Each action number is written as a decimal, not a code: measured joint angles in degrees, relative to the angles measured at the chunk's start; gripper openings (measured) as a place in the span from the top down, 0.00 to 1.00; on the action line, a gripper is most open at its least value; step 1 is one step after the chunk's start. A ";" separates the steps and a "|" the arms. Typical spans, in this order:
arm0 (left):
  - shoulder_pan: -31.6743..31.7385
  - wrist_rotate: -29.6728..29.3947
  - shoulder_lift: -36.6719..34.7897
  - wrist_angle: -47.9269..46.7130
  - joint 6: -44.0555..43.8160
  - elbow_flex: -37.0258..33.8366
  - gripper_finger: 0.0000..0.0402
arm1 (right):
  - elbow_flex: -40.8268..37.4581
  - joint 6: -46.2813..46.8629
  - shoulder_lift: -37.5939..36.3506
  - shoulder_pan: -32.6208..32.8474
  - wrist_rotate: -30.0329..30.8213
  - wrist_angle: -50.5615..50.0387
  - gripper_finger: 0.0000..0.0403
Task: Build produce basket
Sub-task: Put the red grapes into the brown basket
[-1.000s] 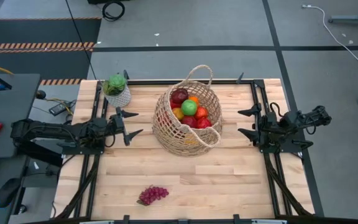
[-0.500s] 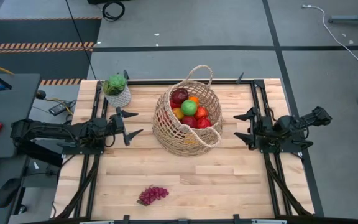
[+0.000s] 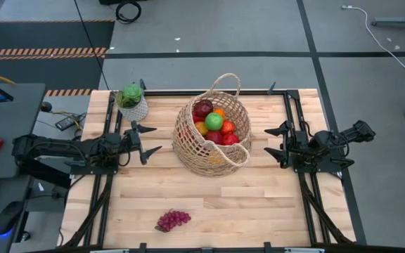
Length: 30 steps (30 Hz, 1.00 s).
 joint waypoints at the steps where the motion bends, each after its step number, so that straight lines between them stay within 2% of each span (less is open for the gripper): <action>1: -0.01 0.01 0.00 0.00 0.00 0.00 0.03 | 0.00 0.00 0.00 0.00 0.00 0.00 0.11; 10: -0.01 0.00 -0.02 -0.08 0.65 0.01 0.03 | 0.00 0.02 0.00 0.01 0.09 0.00 0.10; 16: -0.01 0.01 -0.01 -0.11 17.78 0.00 0.03 | 0.00 0.02 0.00 0.00 0.11 0.00 0.11; 21: -0.01 0.00 -0.02 -0.05 20.95 0.01 0.03 | 0.00 0.02 0.00 0.02 0.11 0.00 0.10; 23: -0.01 0.71 0.00 0.49 17.09 0.00 0.03 | 0.00 0.02 0.00 0.00 0.11 0.00 0.10; 27: -0.01 5.82 -0.02 0.48 -6.36 0.01 0.03 | 0.00 0.02 0.00 0.01 0.11 0.00 0.11; 30: -0.03 7.44 0.00 -0.03 -18.43 -0.01 0.03 | 0.00 0.02 0.00 0.00 0.11 0.00 0.11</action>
